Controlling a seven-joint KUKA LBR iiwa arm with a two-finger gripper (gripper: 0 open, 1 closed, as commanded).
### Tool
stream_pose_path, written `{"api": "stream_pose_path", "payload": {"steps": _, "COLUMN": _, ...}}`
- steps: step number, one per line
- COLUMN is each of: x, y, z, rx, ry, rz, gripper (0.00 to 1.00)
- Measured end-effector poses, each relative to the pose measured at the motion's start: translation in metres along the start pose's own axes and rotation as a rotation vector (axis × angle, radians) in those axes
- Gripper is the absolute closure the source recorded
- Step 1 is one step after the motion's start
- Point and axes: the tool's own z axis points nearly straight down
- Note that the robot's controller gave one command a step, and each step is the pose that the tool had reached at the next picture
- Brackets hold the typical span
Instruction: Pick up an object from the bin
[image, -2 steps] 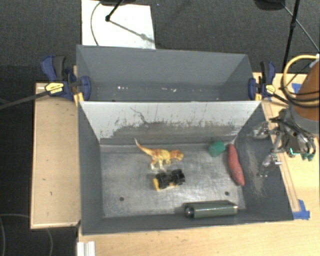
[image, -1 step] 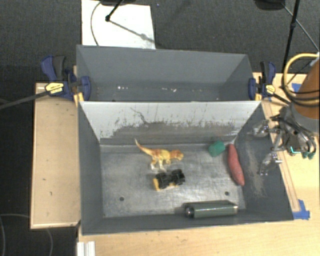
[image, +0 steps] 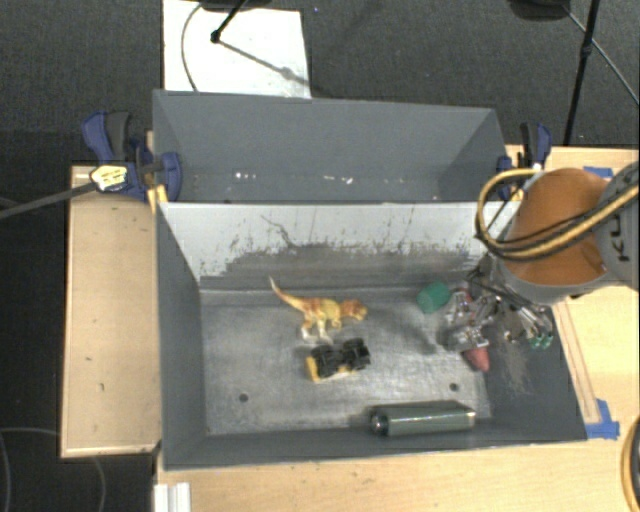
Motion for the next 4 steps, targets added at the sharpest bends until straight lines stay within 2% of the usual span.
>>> {"api": "stream_pose_path", "payload": {"steps": 1, "x": 0.000, "y": 0.000, "z": 0.000, "rx": 0.001, "ry": -0.001, "rz": -0.002, "gripper": 0.00}}
{"api": "stream_pose_path", "payload": {"steps": 2, "x": 0.000, "y": 0.000, "z": 0.000, "rx": 0.001, "ry": -0.001, "rz": -0.003, "gripper": 0.00}}
{"api": "stream_pose_path", "payload": {"steps": 3, "x": 0.005, "y": 0.055, "z": 0.011, "rx": 0.001, "ry": -0.001, "rz": -0.019, "gripper": 0.00}}
{"api": "stream_pose_path", "payload": {"steps": 4, "x": -0.001, "y": 0.081, "z": 0.029, "rx": -0.004, "ry": 0.000, "rz": -0.193, "gripper": 0.00}}
